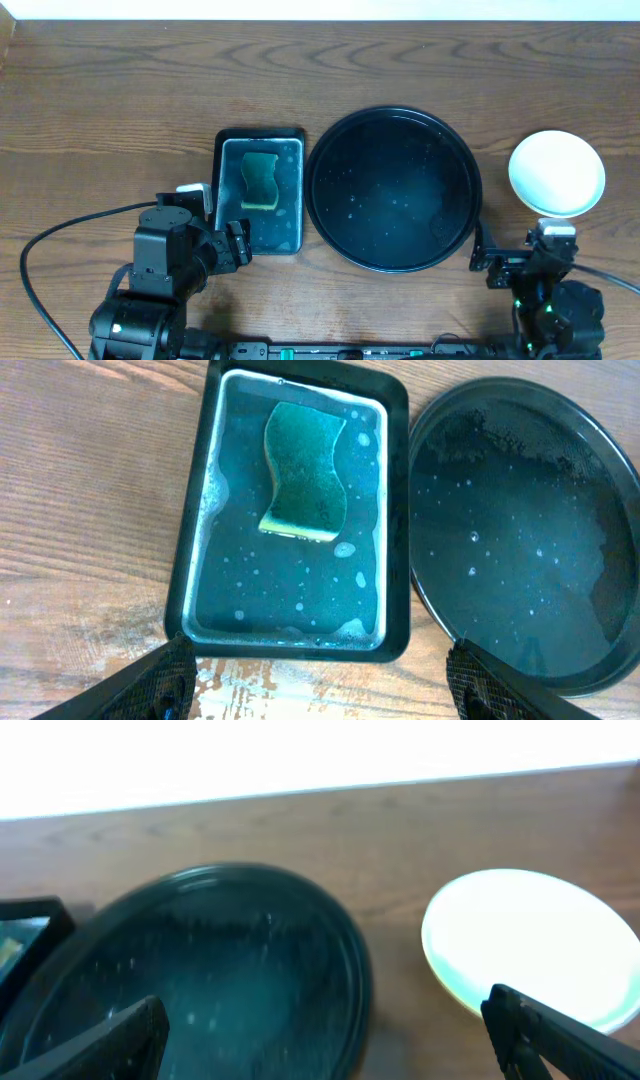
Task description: Clean dirty plates on tray and stack at the side
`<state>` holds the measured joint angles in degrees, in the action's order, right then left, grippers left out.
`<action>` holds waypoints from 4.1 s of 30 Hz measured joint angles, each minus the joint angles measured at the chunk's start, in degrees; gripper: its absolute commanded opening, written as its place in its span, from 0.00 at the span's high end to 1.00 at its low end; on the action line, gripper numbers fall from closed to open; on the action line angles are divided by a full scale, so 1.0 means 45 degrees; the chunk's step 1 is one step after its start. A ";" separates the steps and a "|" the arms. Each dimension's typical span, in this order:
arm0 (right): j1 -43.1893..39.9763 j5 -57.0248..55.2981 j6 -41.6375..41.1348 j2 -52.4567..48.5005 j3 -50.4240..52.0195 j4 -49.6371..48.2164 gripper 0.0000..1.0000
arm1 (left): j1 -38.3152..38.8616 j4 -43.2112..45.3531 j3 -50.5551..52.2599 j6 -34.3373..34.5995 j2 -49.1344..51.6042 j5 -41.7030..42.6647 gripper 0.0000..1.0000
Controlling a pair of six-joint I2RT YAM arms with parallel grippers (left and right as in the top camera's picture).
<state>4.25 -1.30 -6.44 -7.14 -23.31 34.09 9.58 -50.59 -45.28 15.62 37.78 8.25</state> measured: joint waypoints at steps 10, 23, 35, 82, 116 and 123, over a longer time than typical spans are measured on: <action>-0.0005 0.0005 0.0000 0.1413 0.2521 -0.3385 0.01 | 0.0000 0.0005 0.0000 0.0000 0.0000 0.0000 0.19; -0.0005 0.0000 0.0005 0.1447 0.4930 -0.7888 0.01 | 0.0000 0.0005 0.0000 0.0000 0.0000 0.0000 0.19; -0.0005 -0.0180 0.0389 0.1423 0.5090 -0.6708 0.01 | 0.0000 0.0010 0.0000 -0.0005 0.0000 0.0000 0.19; -0.0005 0.0296 0.1914 0.1433 0.5090 -0.6683 0.01 | 0.0000 0.0005 0.0000 0.0000 0.0000 0.0000 0.19; -0.0005 0.0296 0.1914 0.1433 0.5090 -0.6683 0.01 | 0.0000 0.0005 0.0000 0.0000 0.0000 0.0000 0.18; -0.0005 0.0296 0.1914 0.1433 0.5090 -0.6683 0.01 | 0.0000 0.0005 0.0000 0.0000 0.0000 0.0000 0.18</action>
<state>4.23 0.03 2.17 -0.69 -0.40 4.01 9.58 -50.57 -45.28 15.62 37.78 8.25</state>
